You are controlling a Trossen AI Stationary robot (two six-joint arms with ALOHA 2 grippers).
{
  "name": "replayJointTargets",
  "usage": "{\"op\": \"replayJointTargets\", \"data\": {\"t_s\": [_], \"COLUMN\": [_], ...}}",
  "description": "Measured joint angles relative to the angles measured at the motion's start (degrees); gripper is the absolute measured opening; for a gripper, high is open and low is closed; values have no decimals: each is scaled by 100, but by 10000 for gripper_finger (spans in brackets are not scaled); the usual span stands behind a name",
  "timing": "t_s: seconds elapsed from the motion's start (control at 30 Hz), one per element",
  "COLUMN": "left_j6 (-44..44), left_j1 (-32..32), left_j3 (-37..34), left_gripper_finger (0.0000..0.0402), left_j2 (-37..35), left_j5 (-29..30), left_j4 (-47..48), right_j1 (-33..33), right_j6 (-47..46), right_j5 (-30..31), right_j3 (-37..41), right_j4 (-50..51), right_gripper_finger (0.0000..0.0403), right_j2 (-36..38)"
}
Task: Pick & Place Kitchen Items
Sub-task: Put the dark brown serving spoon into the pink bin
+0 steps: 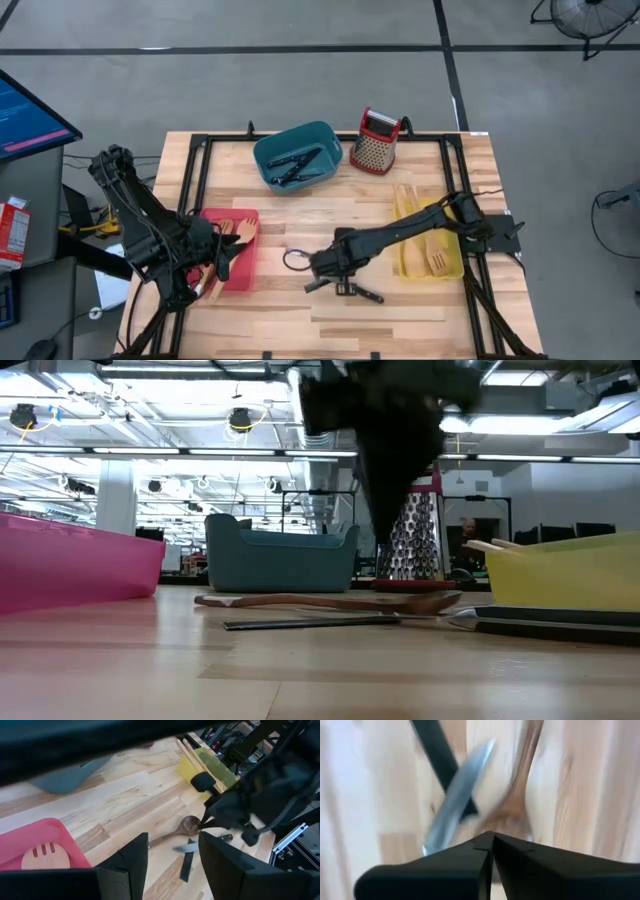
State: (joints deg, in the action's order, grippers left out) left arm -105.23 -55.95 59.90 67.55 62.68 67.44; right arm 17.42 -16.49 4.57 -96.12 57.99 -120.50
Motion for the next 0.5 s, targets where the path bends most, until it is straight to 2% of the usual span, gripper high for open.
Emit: {"op": "replayJointTargets", "data": {"t_s": [0.1,0.23,0.43,0.5], "left_j6": [226,1236,3372,4314], "left_j1": [0,137,735,1024], "left_j3": [0,2,2,2], "left_gripper_finger": [155,170,226,246], "left_j2": [9,152,433,516], "left_j5": [11,58,85,-186], "left_j4": [-32,-297,-1419,-2019], "right_j1": [-40,7,256,361], "right_j6": [31,57,53,18], "right_j5": [0,3,3,7], "right_j3": [-99,-144,-144,-144], "right_j4": [13,-4,-187,-289], "right_gripper_finger": [37,59,81,86], "right_j2": [234,833,1909,2267]}}
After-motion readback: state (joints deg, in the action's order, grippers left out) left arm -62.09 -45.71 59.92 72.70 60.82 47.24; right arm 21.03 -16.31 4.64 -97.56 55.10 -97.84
